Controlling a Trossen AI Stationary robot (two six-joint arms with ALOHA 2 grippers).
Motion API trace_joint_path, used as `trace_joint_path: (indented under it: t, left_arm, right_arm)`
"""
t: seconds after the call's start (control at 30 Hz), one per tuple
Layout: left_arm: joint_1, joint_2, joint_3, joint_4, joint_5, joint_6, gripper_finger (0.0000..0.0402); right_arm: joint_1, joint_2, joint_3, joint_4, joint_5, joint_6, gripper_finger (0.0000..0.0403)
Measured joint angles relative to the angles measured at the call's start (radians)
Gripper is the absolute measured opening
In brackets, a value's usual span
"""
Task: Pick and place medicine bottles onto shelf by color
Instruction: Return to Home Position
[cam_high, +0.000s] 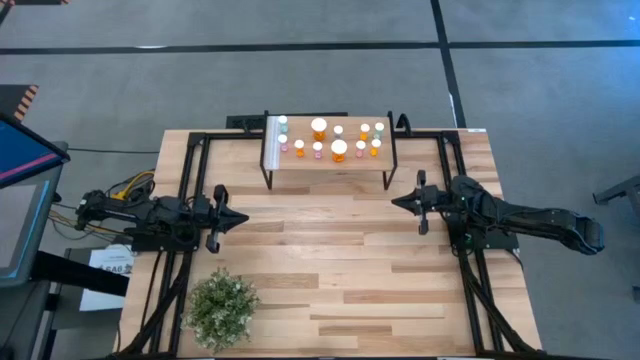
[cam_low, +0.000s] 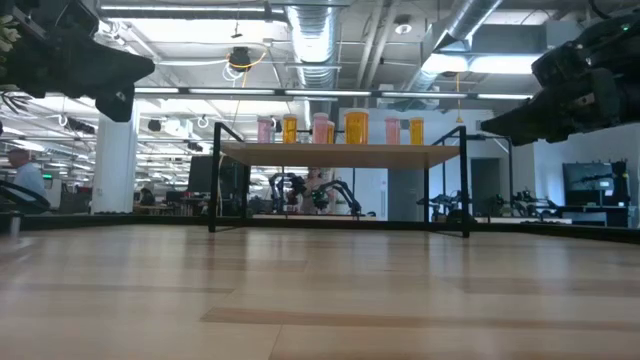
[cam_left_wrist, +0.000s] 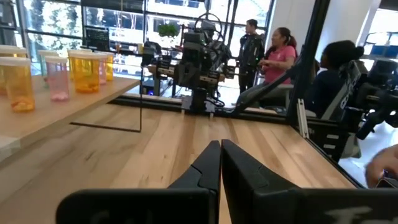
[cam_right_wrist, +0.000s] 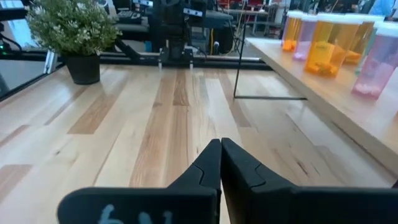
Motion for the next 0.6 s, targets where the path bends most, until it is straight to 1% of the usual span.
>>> trace_joint_path:
  t: [0.6]
  left_arm:
    - [0.000, 0.000, 0.002, -0.006, -0.002, -0.002, 0.0000]
  right_arm:
    - [0.000, 0.000, -0.001, -0.022, 0.002, -0.003, 0.0029]
